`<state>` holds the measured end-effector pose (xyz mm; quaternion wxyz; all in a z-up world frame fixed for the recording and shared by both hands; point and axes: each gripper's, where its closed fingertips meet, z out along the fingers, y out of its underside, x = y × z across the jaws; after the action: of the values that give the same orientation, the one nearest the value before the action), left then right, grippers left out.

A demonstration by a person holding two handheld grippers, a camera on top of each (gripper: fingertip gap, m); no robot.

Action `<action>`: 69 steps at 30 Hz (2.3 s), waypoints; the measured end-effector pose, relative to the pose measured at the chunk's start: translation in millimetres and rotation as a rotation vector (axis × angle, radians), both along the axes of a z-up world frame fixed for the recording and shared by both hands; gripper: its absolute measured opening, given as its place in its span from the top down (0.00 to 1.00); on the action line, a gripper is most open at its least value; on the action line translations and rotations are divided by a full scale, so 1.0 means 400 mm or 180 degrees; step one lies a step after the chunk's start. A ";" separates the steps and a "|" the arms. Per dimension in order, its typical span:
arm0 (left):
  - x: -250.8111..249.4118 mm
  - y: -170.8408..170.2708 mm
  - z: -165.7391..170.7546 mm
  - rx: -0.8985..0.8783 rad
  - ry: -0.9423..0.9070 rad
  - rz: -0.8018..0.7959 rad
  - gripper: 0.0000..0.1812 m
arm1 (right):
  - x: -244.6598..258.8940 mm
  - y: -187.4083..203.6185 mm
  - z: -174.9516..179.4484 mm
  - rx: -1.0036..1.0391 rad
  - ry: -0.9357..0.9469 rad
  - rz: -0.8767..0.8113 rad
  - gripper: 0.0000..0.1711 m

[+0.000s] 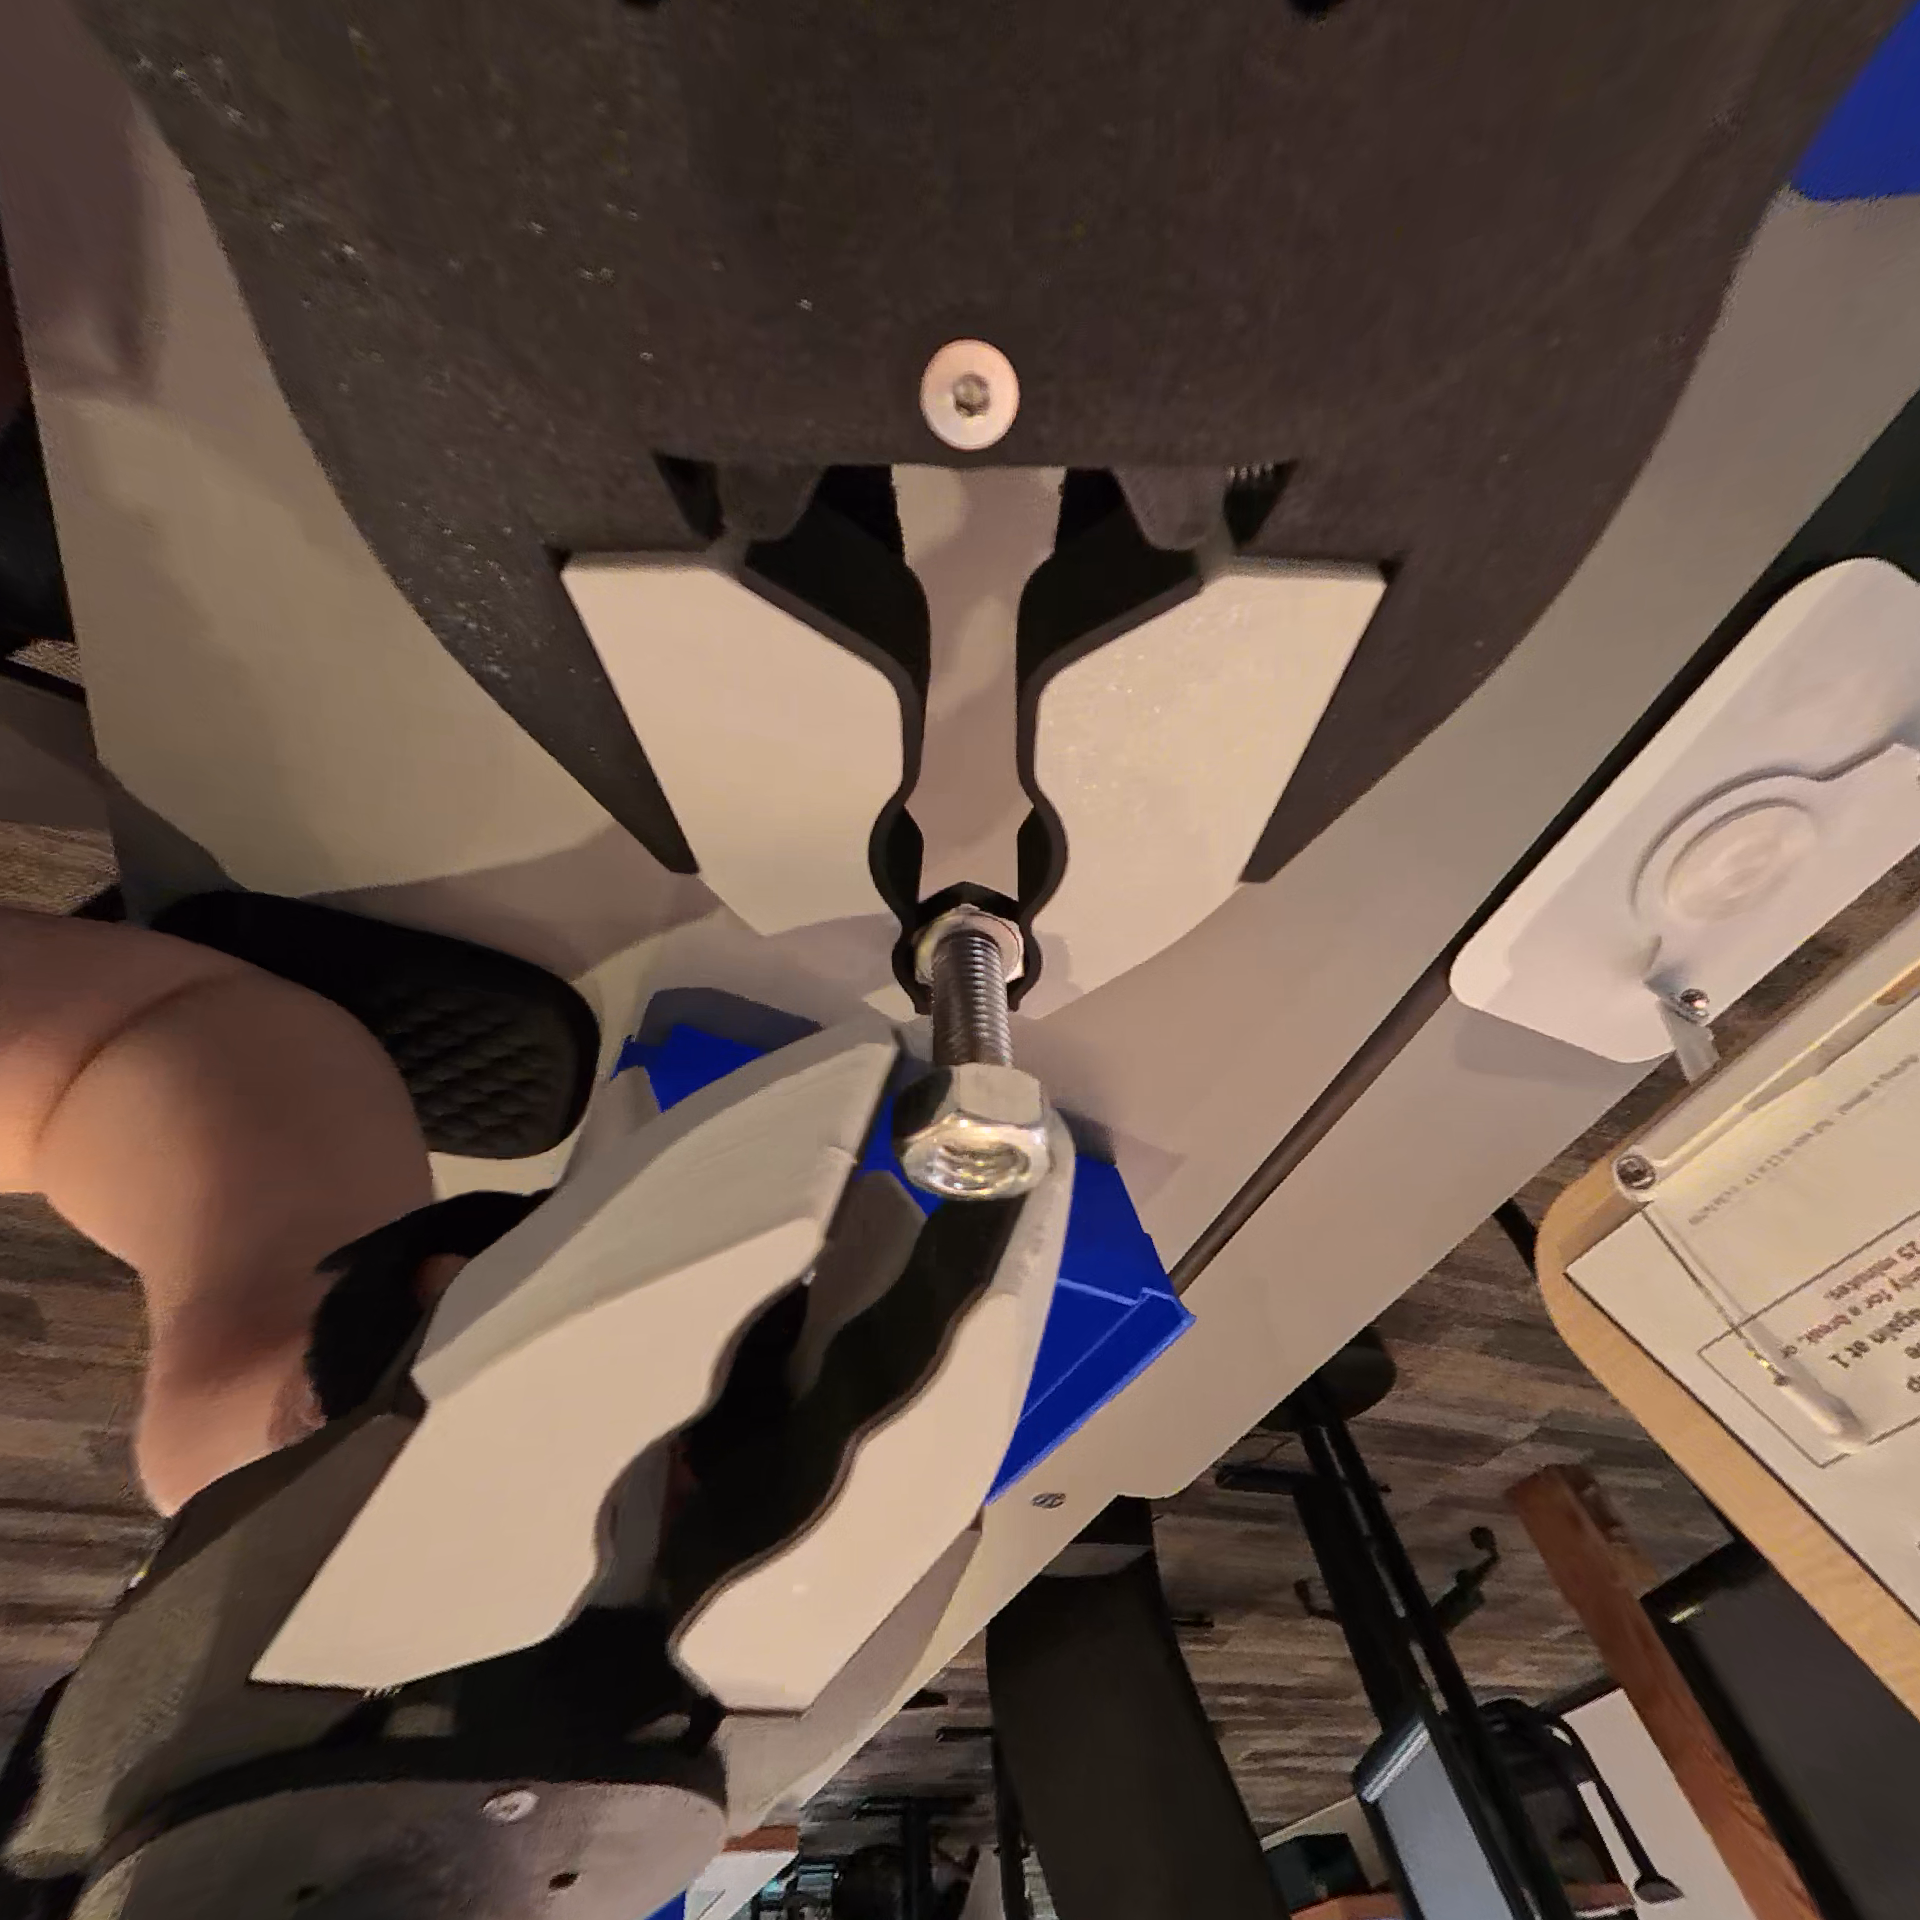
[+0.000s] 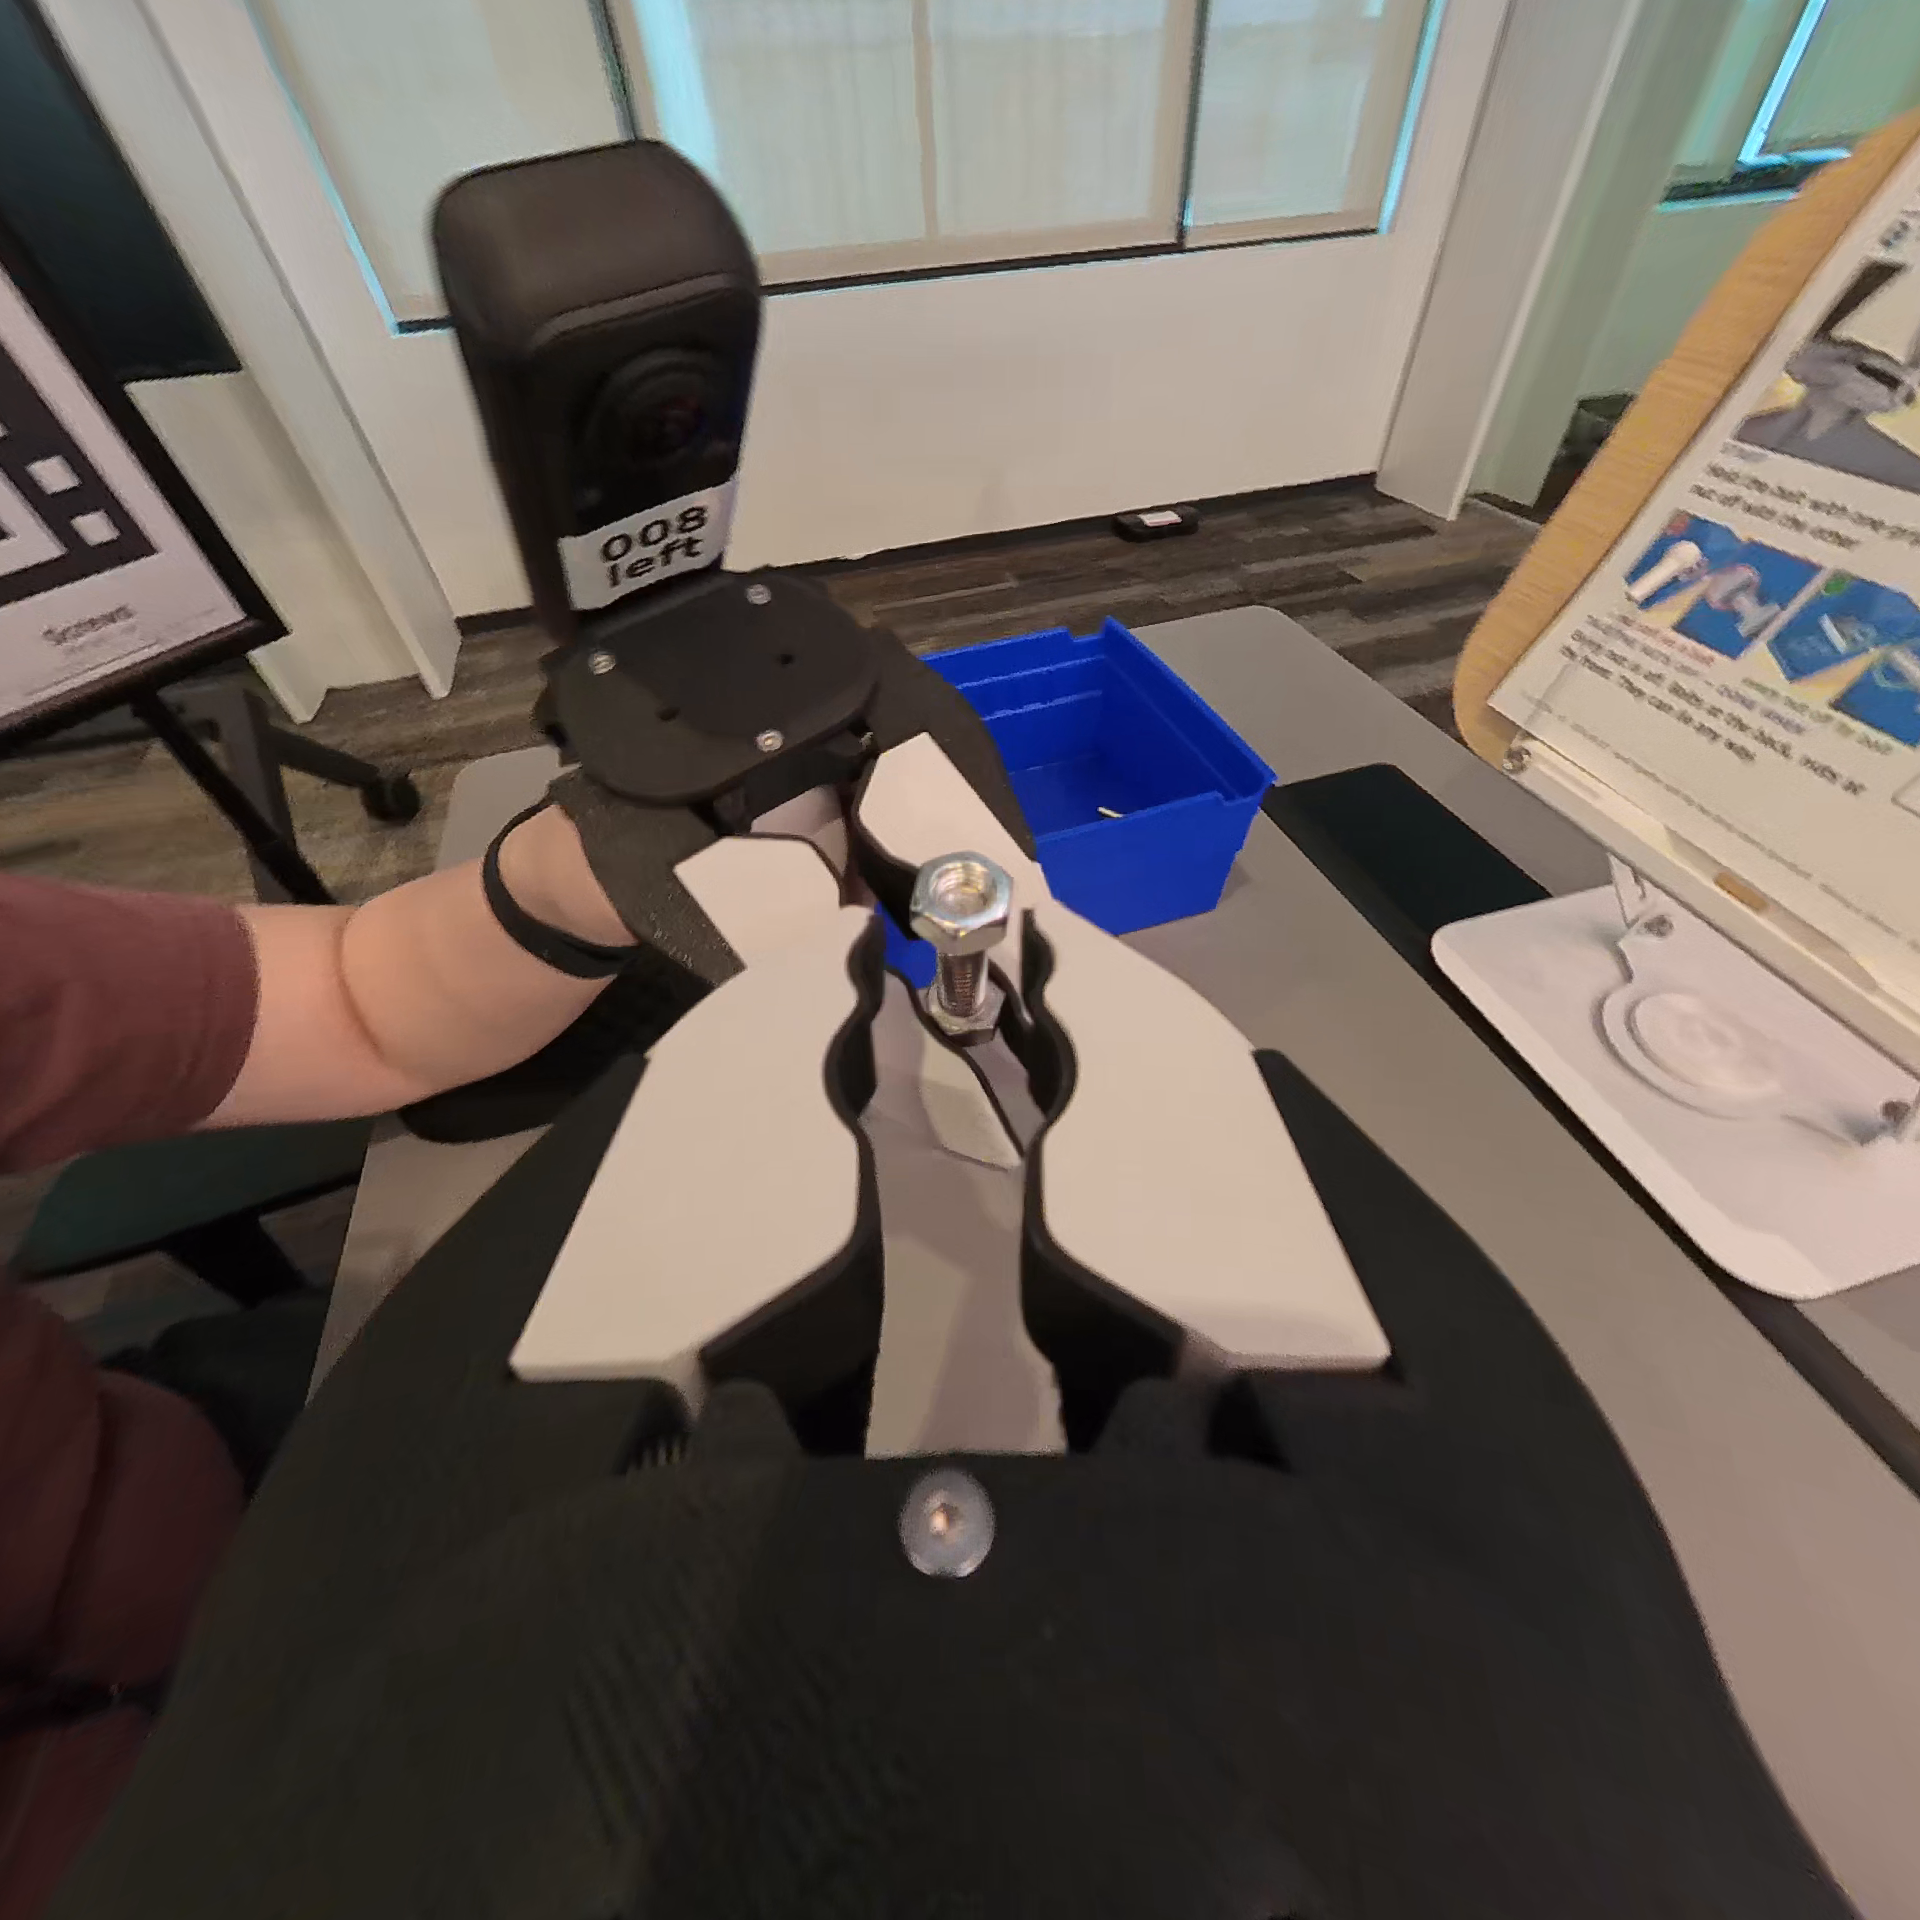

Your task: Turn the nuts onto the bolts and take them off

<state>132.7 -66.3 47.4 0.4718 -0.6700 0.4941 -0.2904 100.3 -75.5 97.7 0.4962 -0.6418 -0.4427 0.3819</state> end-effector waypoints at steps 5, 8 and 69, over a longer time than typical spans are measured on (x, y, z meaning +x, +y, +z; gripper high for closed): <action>0.013 -0.061 0.036 -0.0043 -0.0224 -0.0497 0.93 | 0.024 -0.045 0.041 0.0420 0.0083 0.0446 0.79; 0.025 -0.102 0.045 -0.0021 -0.0262 -0.0780 0.93 | 0.026 -0.082 0.068 0.0506 0.0346 0.0793 0.81; 0.038 -0.149 0.045 0.0053 -0.0138 -0.0977 0.93 | 0.015 -0.128 0.059 0.0539 0.0473 0.1279 0.89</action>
<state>147.9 -125.8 65.3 0.4380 -0.5762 0.5828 -0.3693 106.1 -126.6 121.5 0.4935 -0.4669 -0.5543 0.4808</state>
